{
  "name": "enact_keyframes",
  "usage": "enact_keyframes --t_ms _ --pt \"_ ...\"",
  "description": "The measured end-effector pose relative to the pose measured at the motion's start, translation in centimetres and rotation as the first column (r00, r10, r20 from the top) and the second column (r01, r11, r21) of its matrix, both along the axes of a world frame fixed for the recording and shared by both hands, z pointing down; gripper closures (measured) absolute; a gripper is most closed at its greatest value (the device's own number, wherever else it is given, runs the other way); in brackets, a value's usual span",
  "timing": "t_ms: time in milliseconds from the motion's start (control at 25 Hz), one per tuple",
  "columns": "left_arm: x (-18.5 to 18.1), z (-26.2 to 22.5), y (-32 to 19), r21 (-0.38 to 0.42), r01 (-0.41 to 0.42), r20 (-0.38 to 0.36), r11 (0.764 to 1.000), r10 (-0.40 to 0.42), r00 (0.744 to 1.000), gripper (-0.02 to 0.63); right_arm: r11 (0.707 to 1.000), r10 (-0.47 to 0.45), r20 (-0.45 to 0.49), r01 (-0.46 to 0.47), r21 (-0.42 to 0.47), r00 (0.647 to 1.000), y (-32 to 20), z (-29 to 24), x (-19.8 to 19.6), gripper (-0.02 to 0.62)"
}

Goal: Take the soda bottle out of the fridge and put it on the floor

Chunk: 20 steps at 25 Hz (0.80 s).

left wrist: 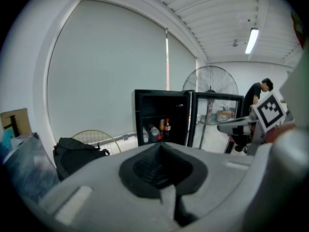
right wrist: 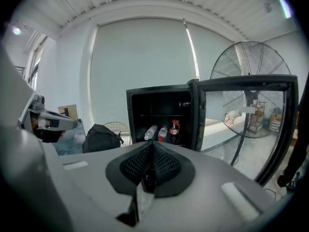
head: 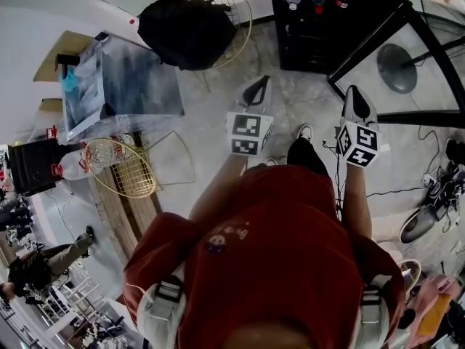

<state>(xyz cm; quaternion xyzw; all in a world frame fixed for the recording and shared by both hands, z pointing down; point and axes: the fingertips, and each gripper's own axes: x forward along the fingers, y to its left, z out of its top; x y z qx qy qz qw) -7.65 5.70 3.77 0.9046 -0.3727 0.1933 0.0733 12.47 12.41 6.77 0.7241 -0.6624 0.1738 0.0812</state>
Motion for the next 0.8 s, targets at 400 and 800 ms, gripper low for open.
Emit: enact_keyframes --t_ms 400,800 --pt "9.0 -0.7 -3.5 0.034 -0.007 0.026 0.999 0.006 1.000 0.606 0.999 -0.022 0.040 0.021 0.025 0.999 -4.0 0.2 7.6 0.594" --pt "12.8 -0.6 -6.1 0.044 0.017 0.049 0.999 -0.019 0.999 0.606 0.998 -0.066 0.050 0.065 0.025 0.997 -7.1 0.7 11.1 0.594"
